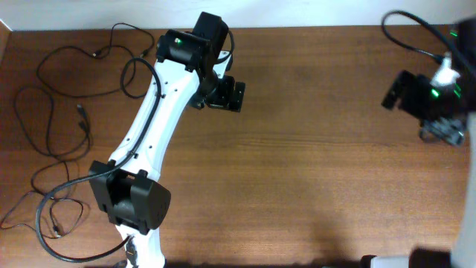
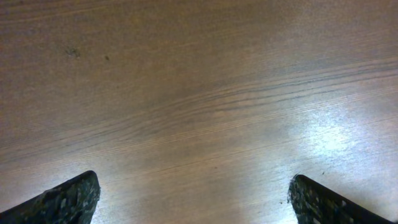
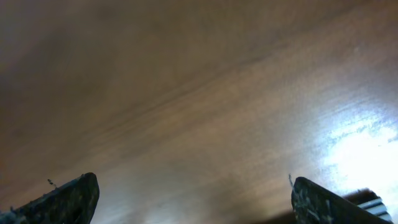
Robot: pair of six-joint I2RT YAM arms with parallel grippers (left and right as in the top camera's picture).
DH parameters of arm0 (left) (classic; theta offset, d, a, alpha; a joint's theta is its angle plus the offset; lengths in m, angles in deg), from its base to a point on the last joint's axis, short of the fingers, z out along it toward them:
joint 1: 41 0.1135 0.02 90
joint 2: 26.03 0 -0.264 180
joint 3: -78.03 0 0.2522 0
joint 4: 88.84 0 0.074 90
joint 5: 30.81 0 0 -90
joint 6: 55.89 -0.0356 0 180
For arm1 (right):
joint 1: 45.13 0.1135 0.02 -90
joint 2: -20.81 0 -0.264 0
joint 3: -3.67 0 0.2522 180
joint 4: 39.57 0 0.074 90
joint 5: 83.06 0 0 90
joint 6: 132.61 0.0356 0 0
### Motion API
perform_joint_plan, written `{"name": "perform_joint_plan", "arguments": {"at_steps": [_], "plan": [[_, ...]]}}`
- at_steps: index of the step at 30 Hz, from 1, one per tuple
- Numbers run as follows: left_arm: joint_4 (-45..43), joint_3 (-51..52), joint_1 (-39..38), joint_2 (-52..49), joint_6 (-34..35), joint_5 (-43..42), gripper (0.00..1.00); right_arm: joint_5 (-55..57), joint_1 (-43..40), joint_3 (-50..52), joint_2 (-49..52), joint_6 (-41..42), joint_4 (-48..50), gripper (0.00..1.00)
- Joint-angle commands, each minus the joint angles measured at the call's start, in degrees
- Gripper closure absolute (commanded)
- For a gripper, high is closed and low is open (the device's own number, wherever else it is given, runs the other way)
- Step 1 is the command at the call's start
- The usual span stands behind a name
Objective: Untangle cables
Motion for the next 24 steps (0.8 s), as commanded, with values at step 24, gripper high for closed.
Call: {"name": "perform_joint_plan", "arguments": {"at_steps": [24], "plan": [[-0.11, -0.33, 0.02, 1.81, -0.72, 0.63, 0.01, -1.27, -0.22, 14.71, -50.14, -6.47, -0.31, 0.02]]}}
